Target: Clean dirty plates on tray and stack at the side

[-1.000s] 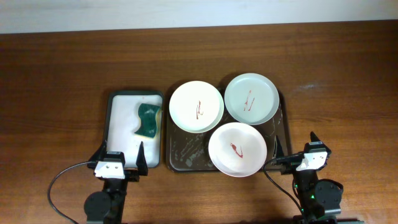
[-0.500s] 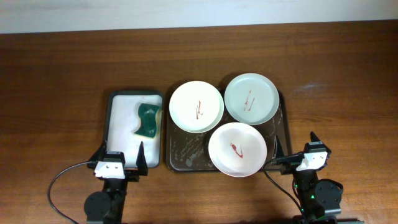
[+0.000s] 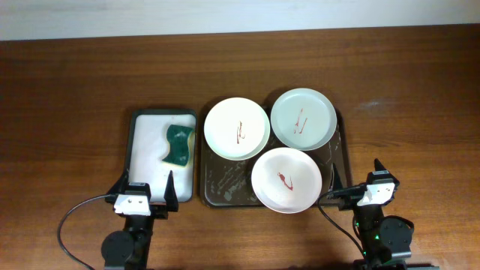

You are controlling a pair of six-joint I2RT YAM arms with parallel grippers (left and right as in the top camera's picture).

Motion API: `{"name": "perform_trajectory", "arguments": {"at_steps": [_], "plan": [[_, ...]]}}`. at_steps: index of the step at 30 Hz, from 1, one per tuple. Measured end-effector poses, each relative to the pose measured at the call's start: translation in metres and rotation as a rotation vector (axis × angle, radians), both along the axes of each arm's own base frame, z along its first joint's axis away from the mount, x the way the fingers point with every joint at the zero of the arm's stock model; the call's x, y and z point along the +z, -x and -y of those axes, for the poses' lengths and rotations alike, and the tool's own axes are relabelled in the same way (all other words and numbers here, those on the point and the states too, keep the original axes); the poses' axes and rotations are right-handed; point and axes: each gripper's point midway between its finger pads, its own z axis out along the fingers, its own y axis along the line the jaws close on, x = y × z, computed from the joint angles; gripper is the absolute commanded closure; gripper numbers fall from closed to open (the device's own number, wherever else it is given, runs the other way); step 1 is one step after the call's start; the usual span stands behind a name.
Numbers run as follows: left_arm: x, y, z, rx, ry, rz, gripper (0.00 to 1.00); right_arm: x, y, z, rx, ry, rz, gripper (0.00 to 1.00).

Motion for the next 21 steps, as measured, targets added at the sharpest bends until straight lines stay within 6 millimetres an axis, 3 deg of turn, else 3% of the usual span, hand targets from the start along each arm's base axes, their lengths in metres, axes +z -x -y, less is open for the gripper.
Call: {"name": "perform_trajectory", "arguments": {"at_steps": [9,15,21], "plan": [[-0.003,0.001,0.000,0.001,0.002,-0.024,0.00,-0.003,0.002,0.000,-0.004,-0.037,-0.040,0.01],[-0.015,0.007,-0.001,0.008,0.030,-0.174,0.01,-0.017,0.012,0.001,-0.012,-0.053,-0.218,0.01],[0.007,0.003,0.000,0.014,0.039,-0.302,0.01,0.013,0.014,0.000,-0.015,-0.050,-0.347,0.01]]}}
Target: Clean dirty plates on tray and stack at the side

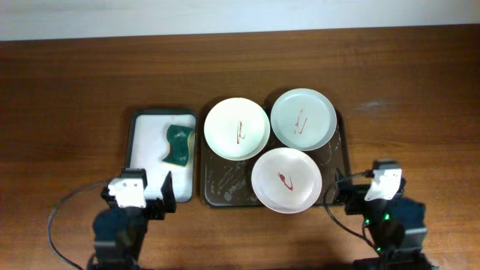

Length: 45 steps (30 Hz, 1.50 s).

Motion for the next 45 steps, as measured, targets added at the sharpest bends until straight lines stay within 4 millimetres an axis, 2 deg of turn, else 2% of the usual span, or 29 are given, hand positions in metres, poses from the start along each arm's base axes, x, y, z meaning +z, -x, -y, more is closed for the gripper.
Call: {"name": "perform_trajectory", "arguments": {"at_steps": [2,6,13,16,19,26,30,34,35,38,40,45], "plan": [[0.010,-0.004,0.000,0.000,-0.003,-0.061,0.01,0.011,-0.001,-0.001,0.006,0.001,-0.071,0.01],[0.020,-0.015,0.001,0.000,-0.012,-0.214,0.01,0.013,0.000,-0.004,0.018,0.002,-0.265,0.01],[0.020,-0.025,0.001,0.000,-0.028,-0.508,0.01,0.020,-0.012,-0.013,0.058,-0.020,-0.524,0.01],[0.017,-0.033,0.003,-0.004,-0.027,-0.548,0.01,0.024,-0.019,-0.023,0.100,-0.056,-0.574,0.01],[0.006,-0.042,0.006,-0.016,-0.019,-0.582,0.01,0.017,-0.023,-0.035,0.151,-0.105,-0.621,0.01],[-0.004,-0.089,0.010,-0.025,-0.010,-0.519,0.01,0.005,-0.029,-0.045,0.188,-0.143,-0.672,0.01],[-0.021,-0.114,0.012,-0.024,-0.007,-0.512,0.08,0.004,-0.029,-0.046,0.192,-0.147,-0.678,0.01],[-0.046,-0.133,0.017,-0.034,-0.010,-0.535,0.11,0.004,-0.030,-0.046,0.194,-0.150,-0.676,0.01],[-0.059,-0.136,0.020,-0.043,-0.013,-0.562,0.12,0.004,-0.030,-0.046,0.195,-0.150,-0.673,0.01],[-0.079,-0.137,0.026,-0.057,-0.019,-0.612,0.14,0.004,-0.030,-0.046,0.195,-0.149,-0.673,0.01],[-0.100,-0.135,0.030,-0.067,-0.026,-0.669,0.16,0.004,-0.030,-0.046,0.195,-0.149,-0.673,0.01],[-0.133,-0.130,0.038,-0.083,-0.036,-0.751,0.32,0.005,-0.031,-0.046,0.195,-0.149,-0.669,0.01]]}}
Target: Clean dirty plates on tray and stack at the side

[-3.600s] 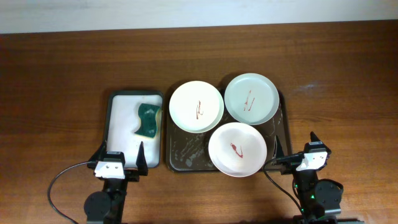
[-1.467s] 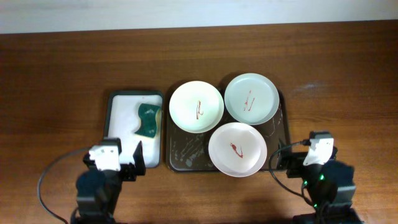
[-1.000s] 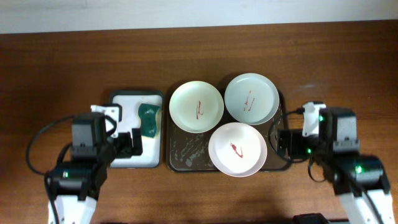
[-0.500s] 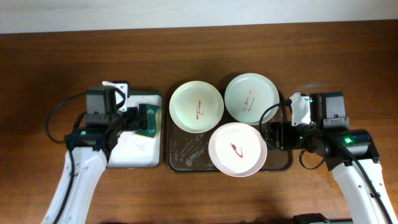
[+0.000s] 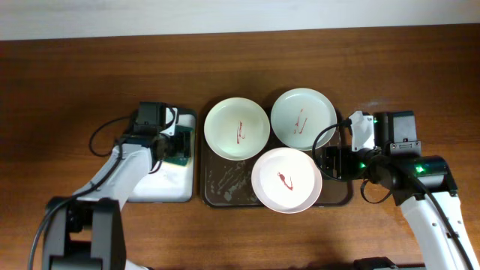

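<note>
Three plates with red smears lie on the dark tray (image 5: 225,187): a cream plate (image 5: 237,128) at the back left, a pale green plate (image 5: 303,118) at the back right and a white plate (image 5: 286,180) in front. A green sponge (image 5: 181,150) lies in the white tray (image 5: 161,187) on the left, mostly hidden under my left gripper (image 5: 177,139), which hangs open right above it. My right gripper (image 5: 330,163) stands open at the right rim of the white plate, over the dark tray's right edge.
The brown wooden table (image 5: 75,75) reaches out around both trays. A cable loops from the left arm at the white tray's left side, and another runs over the right arm near the pale green plate.
My left gripper has gone from the white tray's front edge to above the sponge. My right gripper has moved from the front right of the table up to the white plate's right rim.
Both arms first sat folded at the table's front edge, grippers open, the sponge and plates untouched. Then both had lifted a little in place. Now the left gripper is over the sponge and the right one beside the white plate; no plate has moved.
</note>
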You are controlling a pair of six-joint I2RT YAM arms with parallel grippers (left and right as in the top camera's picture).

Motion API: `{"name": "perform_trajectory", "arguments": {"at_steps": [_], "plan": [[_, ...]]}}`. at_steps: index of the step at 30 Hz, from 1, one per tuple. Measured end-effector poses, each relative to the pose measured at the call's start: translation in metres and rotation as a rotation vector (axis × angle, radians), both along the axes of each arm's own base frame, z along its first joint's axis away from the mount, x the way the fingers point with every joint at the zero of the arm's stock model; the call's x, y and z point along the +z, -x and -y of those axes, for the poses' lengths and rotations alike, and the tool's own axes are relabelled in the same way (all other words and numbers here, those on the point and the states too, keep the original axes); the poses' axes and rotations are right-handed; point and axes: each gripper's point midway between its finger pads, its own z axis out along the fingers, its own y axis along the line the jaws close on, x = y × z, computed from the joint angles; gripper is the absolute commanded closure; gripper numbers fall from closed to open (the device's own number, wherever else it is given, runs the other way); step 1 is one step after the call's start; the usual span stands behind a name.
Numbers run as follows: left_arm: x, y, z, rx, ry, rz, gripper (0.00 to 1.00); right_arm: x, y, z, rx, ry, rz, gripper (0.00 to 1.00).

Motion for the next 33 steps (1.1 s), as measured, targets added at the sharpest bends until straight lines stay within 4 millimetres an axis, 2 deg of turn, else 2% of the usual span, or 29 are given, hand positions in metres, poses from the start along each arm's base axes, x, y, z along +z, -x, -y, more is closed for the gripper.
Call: {"name": "perform_trajectory", "arguments": {"at_steps": [2,3,4,11,13,17,22,26,30,33], "plan": [[-0.006,0.001,0.004,-0.009,0.000,-0.015,0.42,0.000,0.000,0.000,0.000,0.000,0.000,0.01],[-0.008,0.002,0.007,-0.019,-0.002,-0.019,0.53,0.000,0.000,0.000,0.000,0.000,0.000,0.01],[-0.010,0.002,0.009,-0.018,-0.001,-0.024,0.59,0.000,0.000,0.000,0.000,0.000,0.000,0.01],[-0.013,0.004,0.008,-0.017,-0.016,-0.032,0.62,0.000,0.000,0.000,0.000,0.000,0.000,0.01],[-0.013,0.004,0.008,-0.015,-0.019,-0.032,0.79,0.000,0.000,0.000,0.000,0.000,0.000,0.01],[-0.014,0.004,0.007,-0.010,-0.026,-0.037,1.00,0.000,0.000,0.000,0.000,0.000,-0.001,0.01],[-0.016,0.005,0.007,-0.010,-0.028,-0.047,1.00,-0.002,0.001,0.000,0.000,0.001,-0.011,0.01],[-0.016,0.006,0.006,-0.009,-0.031,-0.053,1.00,-0.010,0.004,0.000,0.002,0.004,-0.059,0.00],[-0.011,0.017,0.003,-0.007,-0.041,-0.093,1.00,-0.025,0.004,0.000,-0.001,0.006,-0.123,0.24],[0.002,0.027,-0.003,0.009,-0.046,-0.101,1.00,-0.042,0.005,0.000,0.000,0.008,-0.203,0.44]]}}
